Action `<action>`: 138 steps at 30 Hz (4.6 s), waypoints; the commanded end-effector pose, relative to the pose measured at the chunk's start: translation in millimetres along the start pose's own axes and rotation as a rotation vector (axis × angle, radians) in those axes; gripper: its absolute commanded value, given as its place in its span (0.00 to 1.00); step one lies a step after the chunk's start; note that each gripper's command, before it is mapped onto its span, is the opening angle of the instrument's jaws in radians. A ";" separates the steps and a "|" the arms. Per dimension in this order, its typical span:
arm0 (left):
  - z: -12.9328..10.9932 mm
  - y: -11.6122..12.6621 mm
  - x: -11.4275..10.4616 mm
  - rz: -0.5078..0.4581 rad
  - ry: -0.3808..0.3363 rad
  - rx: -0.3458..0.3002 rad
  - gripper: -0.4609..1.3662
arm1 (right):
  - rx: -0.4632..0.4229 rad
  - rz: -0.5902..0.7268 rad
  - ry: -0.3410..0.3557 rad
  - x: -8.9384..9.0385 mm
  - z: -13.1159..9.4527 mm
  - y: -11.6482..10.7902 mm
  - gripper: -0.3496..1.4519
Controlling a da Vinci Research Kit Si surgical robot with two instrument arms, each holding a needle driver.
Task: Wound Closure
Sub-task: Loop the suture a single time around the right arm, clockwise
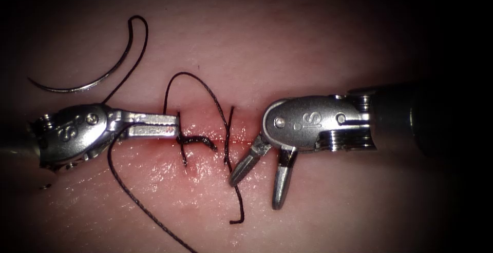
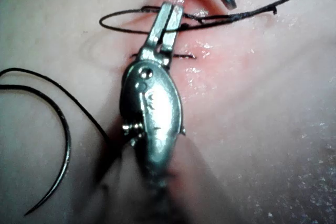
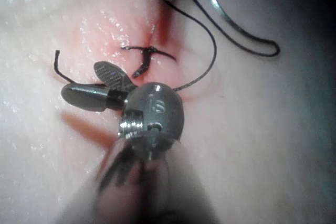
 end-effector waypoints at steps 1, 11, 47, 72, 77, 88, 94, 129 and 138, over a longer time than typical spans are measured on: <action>0.1 0.0 0.1 0.005 -0.001 0.000 0.06 | 0.002 0.003 0.002 0.1 -0.3 0.1 0.73; 1.3 0.4 1.8 0.006 -0.013 0.039 0.06 | -0.116 0.058 0.052 1.0 -2.9 2.7 0.57; 3.7 2.7 1.4 0.058 -0.022 0.099 0.06 | -0.502 0.177 0.257 1.3 -1.6 8.7 0.00; 5.6 2.8 -0.8 0.048 0.025 0.198 0.06 | -0.788 0.117 0.649 0.2 -0.1 8.3 0.00; 5.5 2.9 -1.5 0.022 0.030 0.221 0.06 | -0.806 0.097 0.711 -0.5 -0.2 8.1 0.00; 5.4 2.4 -2.2 -0.062 0.064 0.258 0.06 | -0.731 0.051 0.854 -2.1 -2.0 6.6 0.00; 5.0 2.0 -2.6 -0.133 0.075 0.292 0.06 | -0.638 0.007 0.928 -2.4 -2.5 6.0 0.00; 5.2 -0.8 -4.5 -0.264 0.030 0.219 0.06 | -0.204 -0.030 0.655 -1.7 -3.0 3.4 0.00; 6.4 -0.7 -4.3 -0.264 0.025 0.208 0.06 | -0.023 -0.023 0.484 -1.7 -2.9 4.5 0.00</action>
